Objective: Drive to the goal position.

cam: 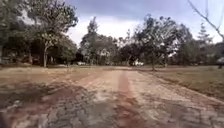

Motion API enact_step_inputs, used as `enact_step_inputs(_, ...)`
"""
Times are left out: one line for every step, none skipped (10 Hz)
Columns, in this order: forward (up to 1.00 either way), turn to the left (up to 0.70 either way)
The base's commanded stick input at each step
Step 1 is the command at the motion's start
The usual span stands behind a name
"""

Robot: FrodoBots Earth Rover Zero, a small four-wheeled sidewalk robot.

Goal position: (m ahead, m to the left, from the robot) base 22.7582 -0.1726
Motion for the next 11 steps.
enact_step_inputs(0.85, 0.0)
enact_step_inputs(0.85, 0.0)
enact_step_inputs(0.85, 0.0)
enact_step_inputs(0.85, 0.0)
enact_step_inputs(0.85, 0.0)
enact_step_inputs(0.85, 0.0)
enact_step_inputs(0.85, 0.0)
enact_step_inputs(0.85, 0.0)
enact_step_inputs(0.85, 0.0)
enact_step_inputs(0.85, -0.01)
enact_step_inputs(0.85, -0.17)
